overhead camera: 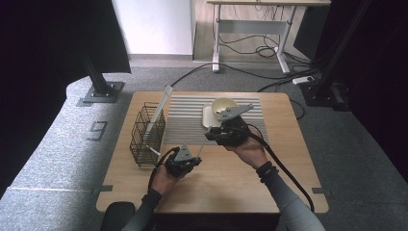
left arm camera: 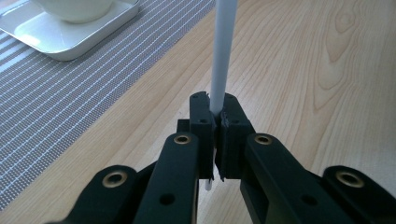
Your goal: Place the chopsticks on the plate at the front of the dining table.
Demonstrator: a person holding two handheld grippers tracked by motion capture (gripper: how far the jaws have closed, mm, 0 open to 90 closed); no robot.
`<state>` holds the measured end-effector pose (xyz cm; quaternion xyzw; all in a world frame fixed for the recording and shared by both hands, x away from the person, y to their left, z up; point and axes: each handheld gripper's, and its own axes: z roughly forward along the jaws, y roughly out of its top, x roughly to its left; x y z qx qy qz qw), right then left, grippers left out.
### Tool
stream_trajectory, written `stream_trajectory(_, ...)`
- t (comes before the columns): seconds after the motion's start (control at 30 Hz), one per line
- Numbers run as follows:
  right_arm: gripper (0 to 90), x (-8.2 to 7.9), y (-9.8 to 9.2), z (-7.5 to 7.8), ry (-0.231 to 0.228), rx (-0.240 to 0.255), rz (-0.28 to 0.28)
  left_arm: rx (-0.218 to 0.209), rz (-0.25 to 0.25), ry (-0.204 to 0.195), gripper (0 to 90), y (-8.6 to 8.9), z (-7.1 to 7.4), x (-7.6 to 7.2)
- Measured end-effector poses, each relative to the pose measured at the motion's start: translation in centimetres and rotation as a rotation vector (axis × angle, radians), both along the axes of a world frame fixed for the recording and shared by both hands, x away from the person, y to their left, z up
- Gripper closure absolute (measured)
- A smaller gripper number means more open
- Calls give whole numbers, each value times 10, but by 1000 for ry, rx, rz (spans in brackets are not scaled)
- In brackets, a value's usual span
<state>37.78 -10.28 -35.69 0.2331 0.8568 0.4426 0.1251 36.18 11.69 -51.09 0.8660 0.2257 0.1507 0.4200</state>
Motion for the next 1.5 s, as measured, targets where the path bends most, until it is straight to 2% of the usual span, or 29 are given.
stream_trajectory(0.07,555,0,3,-3,-9,-18,-9,-4,0,6,858,0,1,0)
stream_trajectory(0.1,555,0,3,-3,-9,-18,-9,-3,0,10,858,0,1,0)
stream_trajectory(0.13,433,0,8,-7,-28,-32,-24,0,-6,19,858,-1,0,0)
stream_trajectory(0.17,433,0,8,-7,-28,-32,-24,0,-6,19,858,-1,0,0)
stream_trajectory(0.2,359,0,13,-11,-44,-29,-28,9,-10,27,858,-3,0,0)
stream_trajectory(0.27,298,1,17,-14,-57,-24,-45,12,-13,30,858,-4,-1,0)
stream_trajectory(0.37,285,2,21,-17,-75,-22,-61,15,-21,35,858,-5,-2,-1)
stream_trajectory(0.4,276,4,22,-20,-95,-39,-96,11,-23,38,858,-5,-1,-1)
stream_trajectory(0.47,276,4,22,-20,-102,-47,-106,5,-23,40,858,-4,-1,-1)
stream_trajectory(0.53,270,7,17,-20,-123,-59,-137,-8,-23,43,858,-3,0,-1)
stream_trajectory(0.6,262,9,12,-19,-125,-48,-155,-20,-26,45,858,-2,0,-1)
stream_trajectory(0.73,225,14,-3,-21,-143,-62,-196,-33,-35,44,857,-2,1,-2)
stream_trajectory(0.9,206,19,-16,-27,-139,-61,-233,-44,-36,43,857,-1,1,-2)
stream_trajectory(0.97,176,25,-27,-34,-128,-54,-270,-48,-35,45,857,-1,1,-2)
stream_trajectory(1.13,141,34,-43,-45,-109,-40,-301,-60,-34,49,857,2,3,-2)
stream_trajectory(1.3,139,39,-52,-54,-97,-30,-316,-66,-31,42,856,3,5,-3)
stream_trajectory(1.5,139,46,-62,-73,-73,-26,-339,-62,-31,33,853,2,6,-4)
